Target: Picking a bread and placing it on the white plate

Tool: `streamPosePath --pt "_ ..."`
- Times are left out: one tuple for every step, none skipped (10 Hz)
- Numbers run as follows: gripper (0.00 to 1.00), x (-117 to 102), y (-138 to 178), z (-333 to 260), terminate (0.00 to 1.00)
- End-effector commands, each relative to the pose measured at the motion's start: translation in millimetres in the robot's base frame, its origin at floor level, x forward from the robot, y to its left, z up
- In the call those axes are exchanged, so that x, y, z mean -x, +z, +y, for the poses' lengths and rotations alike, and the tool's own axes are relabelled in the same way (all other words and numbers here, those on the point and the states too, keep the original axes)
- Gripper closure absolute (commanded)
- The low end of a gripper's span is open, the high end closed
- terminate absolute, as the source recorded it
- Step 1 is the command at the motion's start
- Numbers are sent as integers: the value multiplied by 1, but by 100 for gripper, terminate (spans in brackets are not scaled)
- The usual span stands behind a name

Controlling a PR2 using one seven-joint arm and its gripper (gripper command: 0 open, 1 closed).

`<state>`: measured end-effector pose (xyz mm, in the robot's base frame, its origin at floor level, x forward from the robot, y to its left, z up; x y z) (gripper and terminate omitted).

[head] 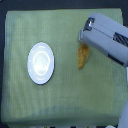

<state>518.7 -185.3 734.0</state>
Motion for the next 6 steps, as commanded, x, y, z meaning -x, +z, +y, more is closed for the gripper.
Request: streamPosePath --pt "100 -3 95 19 0" --pt "100 -3 108 20 0" --pt "100 -3 122 24 0" --pt "100 1 140 46 0" --pt "100 4 144 63 0" --pt "100 9 146 85 0"
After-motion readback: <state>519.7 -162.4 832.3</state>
